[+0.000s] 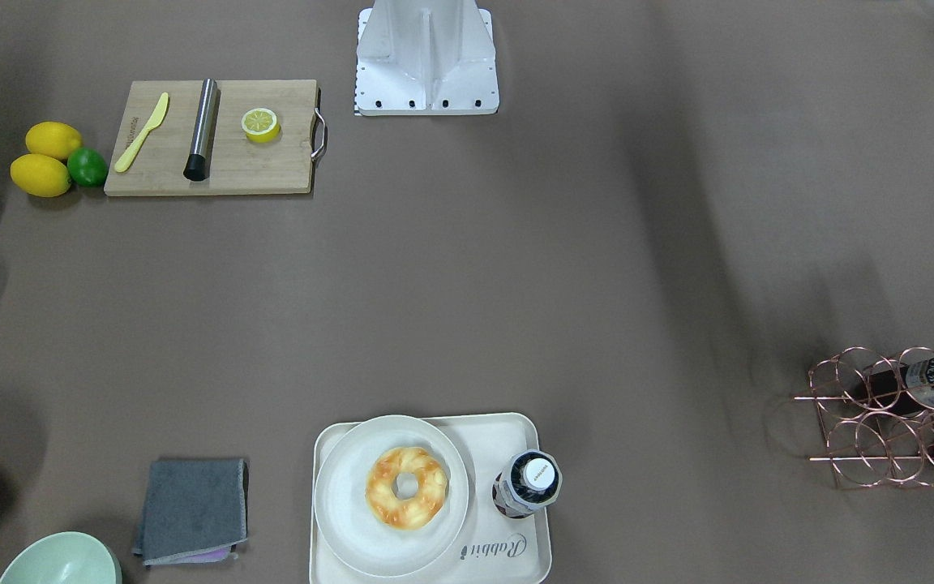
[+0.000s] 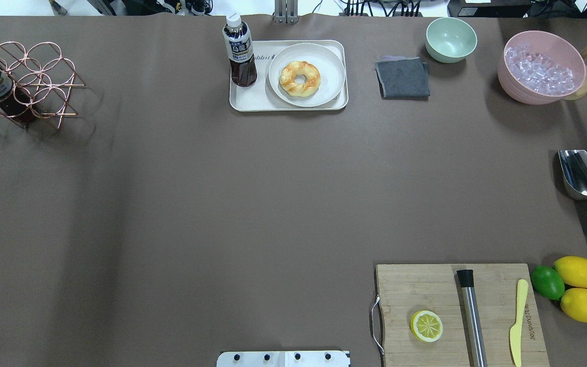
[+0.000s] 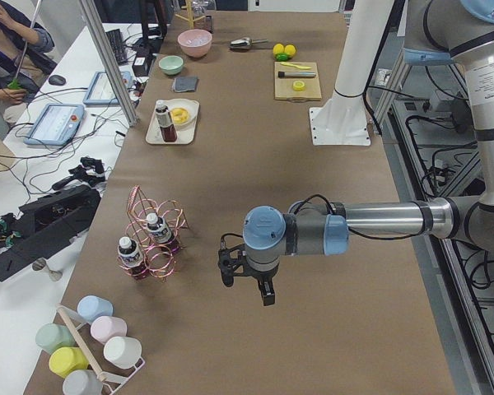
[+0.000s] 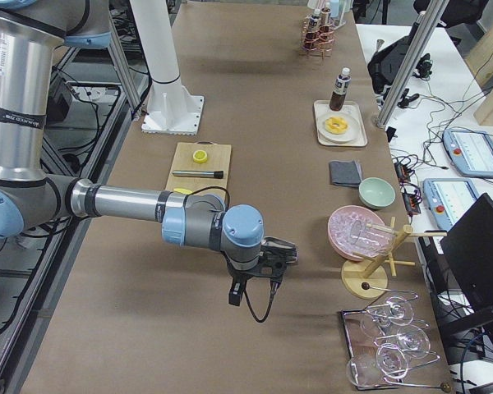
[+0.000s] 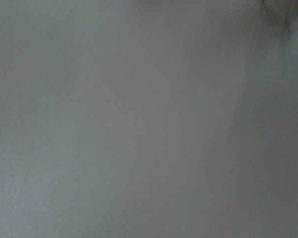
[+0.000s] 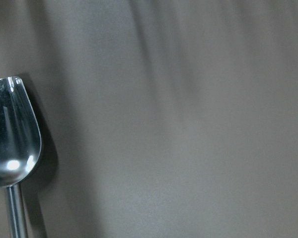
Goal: Place donut on tray
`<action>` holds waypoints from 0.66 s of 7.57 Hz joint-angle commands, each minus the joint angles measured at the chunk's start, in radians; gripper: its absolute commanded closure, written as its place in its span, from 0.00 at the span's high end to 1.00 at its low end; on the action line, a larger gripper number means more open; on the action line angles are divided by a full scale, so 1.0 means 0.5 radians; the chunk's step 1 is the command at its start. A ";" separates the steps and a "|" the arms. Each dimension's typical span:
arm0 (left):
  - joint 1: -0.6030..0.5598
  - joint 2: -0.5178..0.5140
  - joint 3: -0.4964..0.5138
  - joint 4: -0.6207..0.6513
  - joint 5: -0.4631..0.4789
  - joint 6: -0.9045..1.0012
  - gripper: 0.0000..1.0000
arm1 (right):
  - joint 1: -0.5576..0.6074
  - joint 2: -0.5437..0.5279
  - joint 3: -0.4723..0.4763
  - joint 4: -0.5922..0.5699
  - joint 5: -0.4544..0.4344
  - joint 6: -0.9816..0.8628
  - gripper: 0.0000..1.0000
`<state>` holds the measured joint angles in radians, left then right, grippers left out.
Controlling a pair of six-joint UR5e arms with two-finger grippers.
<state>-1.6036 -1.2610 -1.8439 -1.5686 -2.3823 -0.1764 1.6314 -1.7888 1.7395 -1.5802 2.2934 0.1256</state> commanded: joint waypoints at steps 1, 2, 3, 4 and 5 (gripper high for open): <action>0.004 0.000 0.003 0.002 0.000 -0.003 0.99 | -0.002 0.000 0.037 0.003 -0.034 -0.009 1.00; 0.007 0.000 0.003 -0.001 0.000 -0.003 0.99 | -0.005 -0.015 0.028 0.010 -0.049 -0.015 1.00; 0.007 0.000 0.003 0.002 0.000 -0.003 0.99 | 0.002 -0.018 0.043 0.019 -0.043 -0.015 1.00; 0.007 0.000 0.003 0.002 0.000 -0.003 0.99 | 0.002 -0.015 0.040 0.019 -0.031 -0.009 1.00; 0.007 0.000 0.003 0.002 0.000 -0.003 0.99 | 0.005 -0.015 0.058 0.022 0.072 -0.012 1.00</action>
<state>-1.6002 -1.2610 -1.8424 -1.5680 -2.3823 -0.1779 1.6316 -1.7960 1.7593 -1.5721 2.2771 0.1197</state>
